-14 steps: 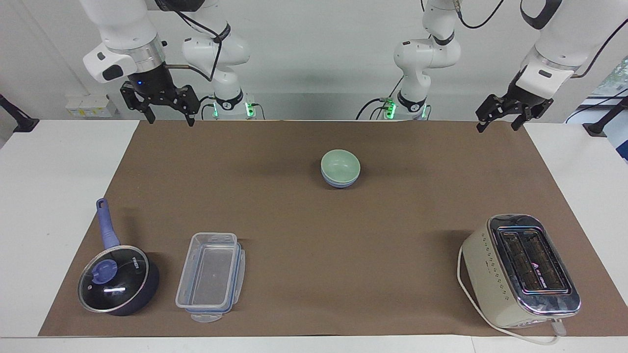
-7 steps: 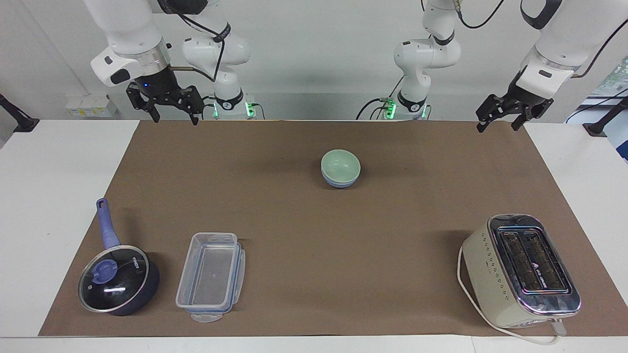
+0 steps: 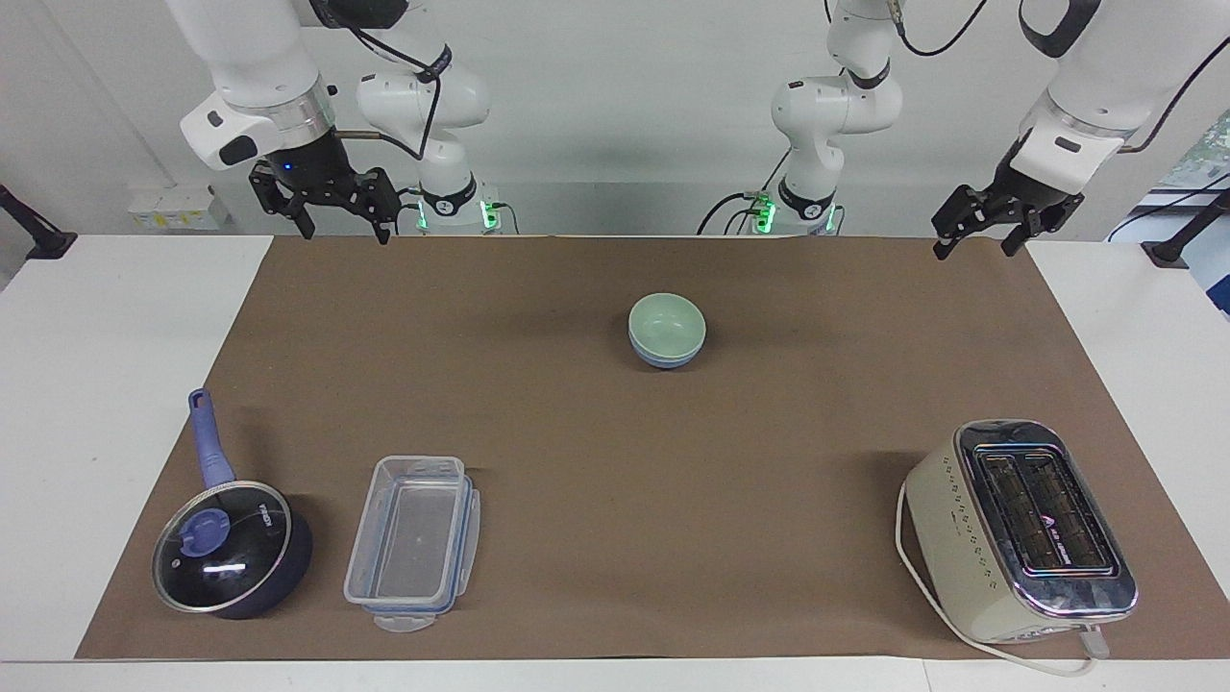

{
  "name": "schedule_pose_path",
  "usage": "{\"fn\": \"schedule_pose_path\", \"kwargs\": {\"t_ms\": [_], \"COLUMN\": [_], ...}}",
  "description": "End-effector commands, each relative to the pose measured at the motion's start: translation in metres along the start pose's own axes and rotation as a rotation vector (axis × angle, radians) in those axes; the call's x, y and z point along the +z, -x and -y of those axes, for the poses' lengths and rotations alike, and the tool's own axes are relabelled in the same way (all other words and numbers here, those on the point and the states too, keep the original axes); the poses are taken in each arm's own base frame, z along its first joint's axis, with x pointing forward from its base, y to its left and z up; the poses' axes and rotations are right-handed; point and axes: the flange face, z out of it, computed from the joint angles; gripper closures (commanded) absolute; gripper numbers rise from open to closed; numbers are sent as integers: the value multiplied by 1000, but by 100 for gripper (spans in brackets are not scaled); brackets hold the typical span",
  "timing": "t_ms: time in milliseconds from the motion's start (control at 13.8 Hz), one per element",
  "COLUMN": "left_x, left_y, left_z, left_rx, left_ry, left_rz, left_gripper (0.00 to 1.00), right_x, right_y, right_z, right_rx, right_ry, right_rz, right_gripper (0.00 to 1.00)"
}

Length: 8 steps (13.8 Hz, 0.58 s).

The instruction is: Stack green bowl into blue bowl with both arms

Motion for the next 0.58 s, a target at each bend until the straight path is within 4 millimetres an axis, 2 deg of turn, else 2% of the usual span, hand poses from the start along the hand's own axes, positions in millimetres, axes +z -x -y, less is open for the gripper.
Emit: {"fn": "schedule_pose_path", "kwargs": {"t_ms": [0, 506], "left_x": [-1, -1], "left_y": [6, 6], "left_z": [4, 3], "left_rx": [4, 5], "left_ry": [-22, -22], "left_rz": [-8, -8], "left_gripper": [0, 0], "right_x": [-1, -1], "right_y": [5, 5], "right_z": [-1, 0], "right_rx": [4, 8], "right_ry": [-14, -14], "right_rz": [-10, -11], "right_gripper": [0, 0]}}
